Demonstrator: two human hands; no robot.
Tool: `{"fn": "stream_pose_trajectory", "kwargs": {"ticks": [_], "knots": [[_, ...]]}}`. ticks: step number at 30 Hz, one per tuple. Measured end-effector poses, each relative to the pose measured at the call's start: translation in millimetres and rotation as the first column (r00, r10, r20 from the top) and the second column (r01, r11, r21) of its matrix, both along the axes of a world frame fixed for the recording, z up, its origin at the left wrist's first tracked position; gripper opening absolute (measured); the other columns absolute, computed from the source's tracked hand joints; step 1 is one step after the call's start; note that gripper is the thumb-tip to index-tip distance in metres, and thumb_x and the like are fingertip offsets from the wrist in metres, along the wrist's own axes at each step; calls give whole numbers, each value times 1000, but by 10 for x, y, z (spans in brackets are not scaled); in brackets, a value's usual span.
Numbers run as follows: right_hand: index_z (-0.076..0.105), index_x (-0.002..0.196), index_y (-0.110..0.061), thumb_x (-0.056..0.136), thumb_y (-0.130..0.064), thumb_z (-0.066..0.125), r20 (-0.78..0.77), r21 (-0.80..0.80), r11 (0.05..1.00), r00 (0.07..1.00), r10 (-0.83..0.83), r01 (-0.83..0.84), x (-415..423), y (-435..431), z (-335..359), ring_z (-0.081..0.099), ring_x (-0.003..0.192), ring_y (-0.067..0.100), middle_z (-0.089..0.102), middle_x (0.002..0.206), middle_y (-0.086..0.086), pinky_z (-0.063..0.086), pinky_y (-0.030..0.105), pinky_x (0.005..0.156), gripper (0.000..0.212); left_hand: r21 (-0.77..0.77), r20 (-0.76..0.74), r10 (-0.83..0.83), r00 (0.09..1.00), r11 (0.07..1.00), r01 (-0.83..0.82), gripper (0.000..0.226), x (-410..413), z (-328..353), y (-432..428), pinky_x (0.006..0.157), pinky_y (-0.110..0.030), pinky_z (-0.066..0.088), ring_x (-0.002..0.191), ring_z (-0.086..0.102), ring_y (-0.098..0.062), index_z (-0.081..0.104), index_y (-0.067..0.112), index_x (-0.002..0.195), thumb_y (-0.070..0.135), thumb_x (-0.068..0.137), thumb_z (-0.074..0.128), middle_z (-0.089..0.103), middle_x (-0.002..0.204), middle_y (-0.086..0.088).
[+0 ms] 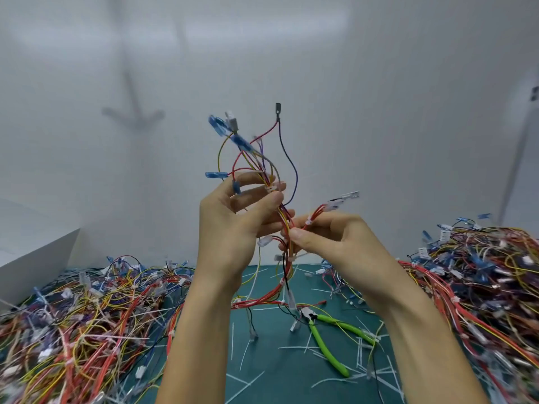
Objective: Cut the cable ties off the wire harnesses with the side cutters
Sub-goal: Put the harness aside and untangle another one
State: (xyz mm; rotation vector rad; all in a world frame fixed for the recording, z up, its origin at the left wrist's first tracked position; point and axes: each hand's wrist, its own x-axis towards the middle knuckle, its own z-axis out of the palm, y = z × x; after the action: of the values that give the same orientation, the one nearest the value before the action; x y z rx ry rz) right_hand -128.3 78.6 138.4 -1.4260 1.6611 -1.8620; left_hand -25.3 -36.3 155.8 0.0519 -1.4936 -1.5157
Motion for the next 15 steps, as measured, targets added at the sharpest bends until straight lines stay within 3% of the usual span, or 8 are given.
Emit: {"fn": "stream_pose_trajectory", "kwargs": {"ticks": [4,7,9,11,15], "knots": [[73,90,-3,86,1,70,-43,-40,999,999,-31,29,45,-26,11,74,80,24,76,86,12,60,31,83,7,3,-40,24,999,1000,-24,19,10,6,-2,62,-33,60,75,75,-32,69,8,99,2,82,73,77,90,-9],[74,87,-10,85,0,71,-28,-102,990,995,-99,96,65,-59,14,74,71,18,77,81,7,59,22,69,11,-64,4,73,997,995,-72,21,44,23,-12,62,-23,58,76,76,-22,71,16,102,9,82,73,78,86,-3],[73,86,-14,87,-2,70,54,-168,974,988,-143,150,53,-71,18,71,64,8,77,78,3,51,12,58,12,-89,72,34,997,996,-28,27,116,42,-42,66,-21,57,80,76,-20,69,20,109,14,83,73,78,90,-1],[73,85,-20,89,-6,69,121,-208,954,974,-193,215,30,-75,20,70,64,4,76,73,-3,48,12,54,15,-76,167,-51,985,995,65,37,211,56,-85,68,-21,58,84,76,-22,66,16,115,20,79,74,78,94,-3],[72,86,-18,90,-8,68,278,-285,924,945,-174,254,28,-76,27,69,68,12,76,73,0,48,15,51,12,-180,419,-63,906,972,151,38,322,35,-148,72,-22,59,87,75,-19,71,13,104,30,70,77,78,92,-5]]}}
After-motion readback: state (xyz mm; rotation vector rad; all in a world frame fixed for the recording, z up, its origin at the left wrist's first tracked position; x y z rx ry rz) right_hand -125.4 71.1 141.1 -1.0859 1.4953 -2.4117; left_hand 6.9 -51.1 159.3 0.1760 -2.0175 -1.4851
